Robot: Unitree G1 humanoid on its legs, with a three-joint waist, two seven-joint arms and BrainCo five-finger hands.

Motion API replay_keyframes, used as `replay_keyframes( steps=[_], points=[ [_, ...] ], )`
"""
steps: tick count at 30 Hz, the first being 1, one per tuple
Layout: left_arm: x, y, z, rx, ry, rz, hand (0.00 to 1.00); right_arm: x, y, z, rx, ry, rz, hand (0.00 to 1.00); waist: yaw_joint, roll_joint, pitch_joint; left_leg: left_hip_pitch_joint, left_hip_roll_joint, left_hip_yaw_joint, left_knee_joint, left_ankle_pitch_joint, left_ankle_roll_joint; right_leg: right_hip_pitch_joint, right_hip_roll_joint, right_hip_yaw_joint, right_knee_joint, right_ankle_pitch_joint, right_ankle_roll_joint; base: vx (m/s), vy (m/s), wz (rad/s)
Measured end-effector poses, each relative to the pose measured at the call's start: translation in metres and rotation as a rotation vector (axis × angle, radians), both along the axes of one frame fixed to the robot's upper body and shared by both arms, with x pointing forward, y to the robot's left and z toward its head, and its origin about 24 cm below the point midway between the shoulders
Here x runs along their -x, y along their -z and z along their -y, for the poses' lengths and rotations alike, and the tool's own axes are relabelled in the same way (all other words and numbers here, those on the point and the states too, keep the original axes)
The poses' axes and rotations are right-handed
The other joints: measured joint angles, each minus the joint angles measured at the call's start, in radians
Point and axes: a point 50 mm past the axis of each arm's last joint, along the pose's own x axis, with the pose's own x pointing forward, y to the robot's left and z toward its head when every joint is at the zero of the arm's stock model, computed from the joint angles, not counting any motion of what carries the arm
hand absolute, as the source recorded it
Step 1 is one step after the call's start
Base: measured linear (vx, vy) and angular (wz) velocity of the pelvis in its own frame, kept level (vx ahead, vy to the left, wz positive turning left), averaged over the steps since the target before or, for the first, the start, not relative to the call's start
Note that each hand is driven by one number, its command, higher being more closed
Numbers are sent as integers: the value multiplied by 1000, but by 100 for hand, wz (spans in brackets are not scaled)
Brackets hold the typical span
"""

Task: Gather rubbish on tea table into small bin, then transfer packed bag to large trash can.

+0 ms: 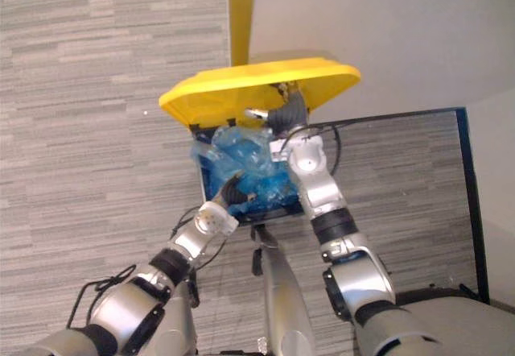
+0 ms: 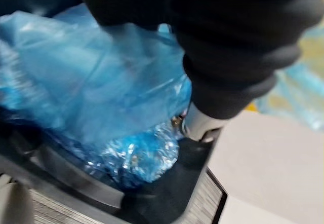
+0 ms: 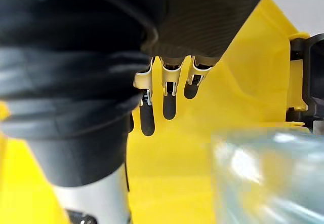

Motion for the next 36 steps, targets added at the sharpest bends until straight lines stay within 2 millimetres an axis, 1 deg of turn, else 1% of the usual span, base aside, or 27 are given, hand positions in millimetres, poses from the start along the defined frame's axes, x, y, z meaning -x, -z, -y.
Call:
replay_keyframes(
  steps=[3, 4, 5, 8, 9, 10, 12, 14, 15, 17, 18, 20, 21, 22, 23, 24, 25, 26, 27, 28, 29, 31, 32, 33, 34, 35, 36],
  points=[
    [8, 12, -5, -4, -19, -36, 0, 3, 19, -1, 30, -13, -51, 0, 3, -1, -36, 29, -10, -9, -58, 32, -2, 23, -3, -13, -25, 2, -2, 30, -26, 17],
    [10, 16, -8, -7, -24, -46, 0, 3, 28, 1, 39, -8, -85, 0, 3, -2, -40, 57, -12, -14, -90, 50, -5, 45, -5, -22, -32, 2, -3, 35, -30, 22],
    [11, 17, -9, -8, -26, -50, 0, 2, 31, 2, 43, -7, -97, 0, 2, -2, -41, 67, -13, -15, -101, 56, -4, 55, -5, -25, -37, 2, -3, 32, -30, 18],
    [21, 28, -22, 29, -60, -74, 0, 5, 61, 8, 95, 10, -195, 0, 4, -8, -88, 115, -26, -18, -175, 93, 2, 83, -11, -32, -60, 3, -4, 34, -19, 9],
    [23, 29, -24, 34, -66, -75, 0, 5, 66, 9, 102, 12, -209, 0, 4, -7, -89, 122, -28, -19, -180, 95, 3, 90, -12, -33, -61, 2, -3, 43, 8, 7],
    [29, 33, -33, 60, -94, -83, 0, 10, 83, 13, 115, 22, -264, 0, 4, -8, -103, 140, -32, -21, -191, 99, 3, 105, -14, -35, -67, 2, -2, 15, 18, 4],
    [35, 37, -40, 87, -111, -91, 0, 16, 100, 17, 132, 32, -314, 0, 4, -6, -110, 155, -34, -24, -191, 98, 4, 127, -16, -38, -75, 4, -4, 29, 30, 8],
    [49, 47, -58, 103, -138, -120, 0, 29, 132, 27, 159, 54, -417, 0, 6, -7, -122, 186, -37, -37, -190, 95, 10, 167, -19, -47, -77, 2, -2, 25, 40, 15],
    [52, 49, -61, 109, -148, -130, 0, 32, 137, 28, 161, 56, -433, 0, 6, -7, -123, 189, -38, -38, -188, 93, 14, 172, -22, -49, -77, 2, 0, 8, 41, 12],
    [72, 66, -87, 132, -224, -189, 0, 46, 162, 34, 160, 76, -513, 0, 9, -7, -132, 217, -52, -41, -183, 90, 20, 199, -36, -47, -70, 2, 4, -3, 54, 6],
    [75, 69, -91, 133, -238, -202, 0, 48, 165, 34, 148, 82, -526, 0, 8, -7, -132, 223, -56, -42, -184, 90, 20, 203, -41, -47, -67, 1, 5, -22, 65, 5],
    [94, 83, -115, 130, -321, -259, 0, 62, 185, 44, 128, 117, -591, 0, 12, -8, -133, 257, -92, -42, -183, 94, 29, 213, -76, -33, -18, -14, 26, -52, 75, 5],
    [97, 86, -119, 127, -339, -270, 0, 65, 188, 45, 133, 122, -602, 0, 13, -8, -133, 261, -99, -42, -182, 94, 33, 216, -84, -31, -11, -16, 29, -83, 79, 3],
    [109, 97, -133, 117, -398, -318, 0, 73, 200, 50, 137, 137, -647, 0, 15, -9, -132, 289, -116, -40, -178, 91, 44, 235, -99, -21, 1, -19, 33, -83, 63, 0],
    [114, 101, -139, 112, -426, -339, 0, 78, 206, 51, 130, 143, -670, 0, 15, -10, -132, 299, -122, -38, -172, 88, 48, 246, -103, -17, 3, -20, 35, -137, 80, -4],
    [125, 109, -151, 102, -479, -381, 0, 88, 216, 53, 113, 156, -710, 0, 15, -15, -132, 312, -132, -35, -151, 78, 61, 267, -112, -11, 5, -19, 40, -165, 74, -6],
    [139, 118, -164, 95, -537, -427, 0, 103, 231, 57, 99, 171, -762, 0, 13, -25, -140, 301, -141, -34, -93, 55, 67, 279, -123, -4, -4, 1, 71, -216, 93, -9],
    [144, 120, -167, 101, -560, -439, 0, 109, 235, 58, 97, 176, -780, 0, 13, -30, -141, 291, -143, -32, -71, 46, 75, 278, -126, 2, -6, 3, 85, -196, 68, -24],
    [157, 128, -174, 114, -620, -484, 0, 120, 244, 59, 91, 181, -817, 0, 18, -28, -151, 269, -124, -9, -40, 35, 88, 282, -124, 0, -39, -15, 134, -266, 18, -43],
    [176, 137, -180, 119, -683, -543, 0, 132, 256, 57, 82, 183, -868, 0, 20, -16, -153, 254, -100, 13, -37, 43, 85, 221, -120, -1, 130, -76, 61, -257, -28, -44],
    [193, 146, -183, 110, -719, -613, 0, 148, 270, 57, 86, 188, -933, 0, 13, -27, -160, 254, -92, 13, -40, 53, 82, 203, -121, 1, 332, -125, 3, -228, -48, -27],
    [208, 154, -182, 113, -744, -673, 0, 170, 286, 56, 75, 197, -1015, 0, 14, -36, -173, 255, -82, 15, -43, 62, 75, 225, -126, 4, 464, -174, 0, -65, -83, -9],
    [213, 155, -184, 126, -770, -686, 0, 197, 304, 56, 46, 227, -1118, 0, 22, -47, -190, 250, -73, 18, -45, 75, 60, 296, -141, 8, 492, -255, 19, -11, -143, -15],
    [214, 155, -184, 131, -778, -684, 0, 205, 309, 55, 44, 235, -1148, 0, 23, -52, -194, 251, -71, 23, -47, 79, 53, 311, -137, 8, 459, -270, 32, -32, -208, -21],
    [215, 156, -183, 151, -798, -689, 0, 215, 316, 57, 36, 250, -1192, 0, 23, -53, -202, 252, -68, 34, -64, 91, 47, 328, -124, 3, 408, -285, 31, -102, -163, -36],
    [218, 160, -176, 191, -822, -710, 0, 229, 323, 64, 36, 281, -1249, 0, 25, -25, -239, 252, -64, 53, -123, 119, 50, 357, -95, 1, 277, -292, 15, -96, -146, -52],
    [221, 164, -164, 229, -826, -736, 0, 235, 326, 72, 22, 320, -1273, 0, 23, 9, -261, 255, -57, 59, -172, 143, 54, 370, -66, -3, 188, -260, -13, -60, -70, -50]
  ],
)
